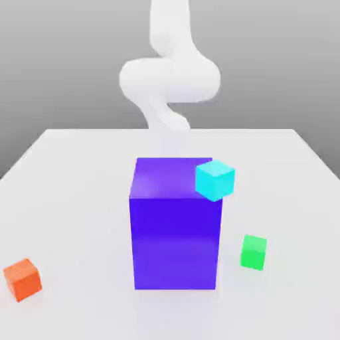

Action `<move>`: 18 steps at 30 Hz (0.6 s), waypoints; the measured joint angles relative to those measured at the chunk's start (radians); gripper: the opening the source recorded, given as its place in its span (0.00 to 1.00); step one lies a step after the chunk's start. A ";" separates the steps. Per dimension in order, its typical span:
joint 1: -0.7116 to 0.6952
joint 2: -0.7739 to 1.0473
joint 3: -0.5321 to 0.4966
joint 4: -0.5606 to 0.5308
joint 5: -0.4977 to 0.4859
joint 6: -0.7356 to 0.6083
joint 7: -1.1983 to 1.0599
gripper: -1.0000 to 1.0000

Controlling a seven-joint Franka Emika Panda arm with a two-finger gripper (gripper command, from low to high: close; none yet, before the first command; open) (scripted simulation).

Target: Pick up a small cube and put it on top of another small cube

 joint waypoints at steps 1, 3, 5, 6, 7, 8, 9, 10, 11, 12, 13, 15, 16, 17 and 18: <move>0.009 0.039 0.010 0.007 -0.003 0.008 -0.008 0.50; 0.025 0.114 0.029 0.019 -0.009 0.023 -0.023 0.50; 0.041 0.187 0.048 0.031 -0.016 0.037 -0.037 0.50; 0.048 0.223 0.059 0.037 -0.020 0.045 -0.044 0.50; 0.056 0.259 0.069 0.043 -0.024 0.052 -0.050 0.50; 0.063 0.295 0.079 0.049 -0.029 0.059 -0.057 0.50; 0.071 0.331 0.090 0.055 -0.033 0.067 -0.062 0.50; 0.078 0.367 0.100 0.061 -0.039 0.074 -0.068 0.50; 0.085 0.403 0.111 0.067 -0.045 0.081 -0.073 0.50; 0.093 0.440 0.122 0.073 -0.051 0.088 -0.078 0.50; 0.101 0.476 0.132 0.079 -0.058 0.096 -0.083 0.50; 0.117 0.549 0.152 0.091 -0.073 0.110 -0.091 0.50; 0.126 0.585 0.162 0.097 -0.081 0.117 -0.094 0.50; 0.152 0.622 0.161 0.103 -0.091 0.124 -0.097 0.50; 0.164 0.658 0.168 0.109 -0.099 0.131 -0.100 0.50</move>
